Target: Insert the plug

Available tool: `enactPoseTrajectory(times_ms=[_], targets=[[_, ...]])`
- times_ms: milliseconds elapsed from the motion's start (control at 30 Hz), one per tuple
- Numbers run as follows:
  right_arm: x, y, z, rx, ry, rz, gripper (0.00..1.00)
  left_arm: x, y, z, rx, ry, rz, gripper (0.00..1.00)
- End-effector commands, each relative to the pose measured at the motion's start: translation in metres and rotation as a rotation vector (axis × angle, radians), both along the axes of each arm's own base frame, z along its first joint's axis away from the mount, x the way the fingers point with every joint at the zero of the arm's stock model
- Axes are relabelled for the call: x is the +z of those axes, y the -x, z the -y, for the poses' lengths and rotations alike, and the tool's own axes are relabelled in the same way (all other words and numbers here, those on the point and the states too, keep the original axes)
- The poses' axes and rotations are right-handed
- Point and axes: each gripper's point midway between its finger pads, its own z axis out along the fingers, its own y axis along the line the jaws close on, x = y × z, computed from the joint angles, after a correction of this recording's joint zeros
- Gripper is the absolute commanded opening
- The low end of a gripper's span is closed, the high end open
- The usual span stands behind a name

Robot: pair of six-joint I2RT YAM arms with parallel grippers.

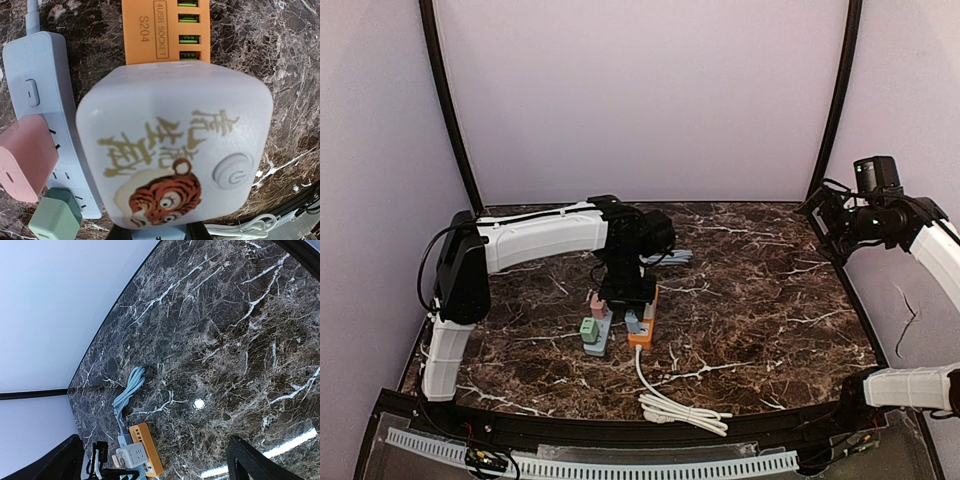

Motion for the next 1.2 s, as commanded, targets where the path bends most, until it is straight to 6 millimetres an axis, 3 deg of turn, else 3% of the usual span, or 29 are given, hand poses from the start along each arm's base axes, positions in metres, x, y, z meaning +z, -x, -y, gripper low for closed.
enactPoseTrajectory(times_ms=[0,1167], targets=[[0.0055,-0.0017,0.0004,0.008,-0.002,0.024,0.99,0.0017,0.0038,-0.0146,0.007,-0.064,-0.014,0.01],[-0.0016,-0.0004,-0.0008,0.015,-0.008,0.007,0.99,-0.008,0.0015,-0.0088,-0.008,-0.079,-0.025,0.01]])
